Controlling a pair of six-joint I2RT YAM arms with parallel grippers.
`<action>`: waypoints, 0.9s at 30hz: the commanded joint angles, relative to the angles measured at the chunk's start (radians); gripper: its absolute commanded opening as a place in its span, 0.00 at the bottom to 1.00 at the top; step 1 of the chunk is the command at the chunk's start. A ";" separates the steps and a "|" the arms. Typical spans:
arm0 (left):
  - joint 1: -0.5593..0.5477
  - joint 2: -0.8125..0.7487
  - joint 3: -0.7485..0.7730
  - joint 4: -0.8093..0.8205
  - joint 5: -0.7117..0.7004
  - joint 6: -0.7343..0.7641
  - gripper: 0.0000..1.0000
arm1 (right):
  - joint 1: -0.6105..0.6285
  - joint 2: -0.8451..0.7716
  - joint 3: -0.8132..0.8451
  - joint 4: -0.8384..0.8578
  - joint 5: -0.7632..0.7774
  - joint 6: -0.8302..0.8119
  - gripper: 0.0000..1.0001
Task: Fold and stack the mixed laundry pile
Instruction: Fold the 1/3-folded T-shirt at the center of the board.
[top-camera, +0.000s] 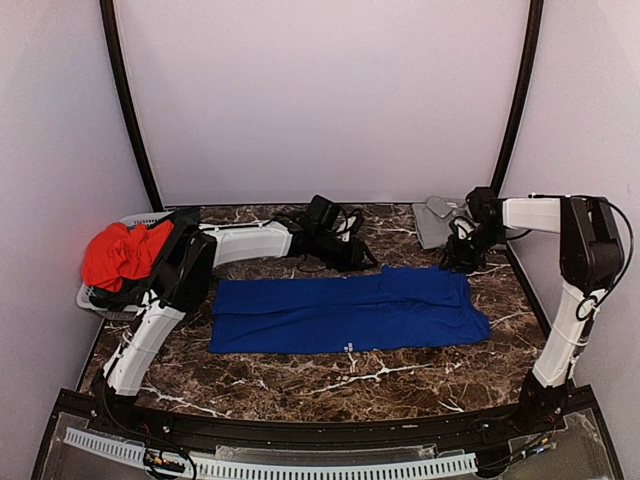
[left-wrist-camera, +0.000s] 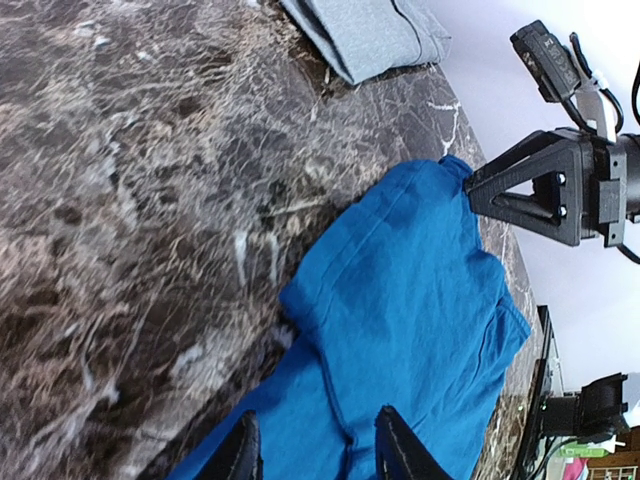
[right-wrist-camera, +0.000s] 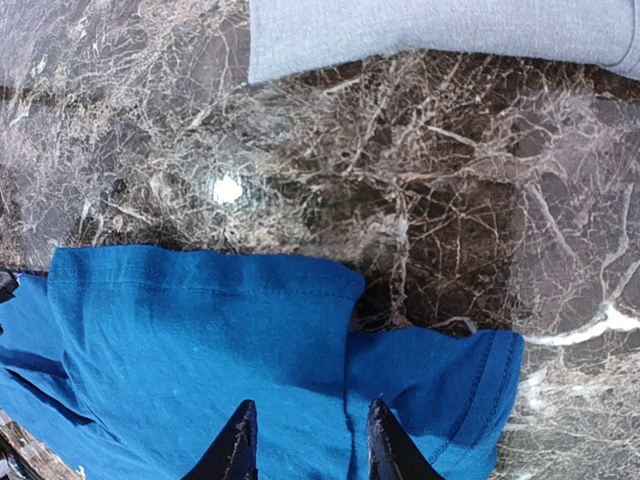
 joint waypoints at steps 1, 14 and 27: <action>-0.014 0.050 0.119 -0.017 0.030 -0.035 0.38 | -0.005 0.028 0.032 0.023 -0.012 0.001 0.34; -0.028 0.221 0.353 -0.066 0.054 -0.073 0.38 | -0.005 0.074 0.059 0.034 -0.019 -0.004 0.31; -0.027 0.306 0.463 -0.073 0.057 -0.100 0.37 | -0.005 0.125 0.099 0.043 -0.024 0.001 0.28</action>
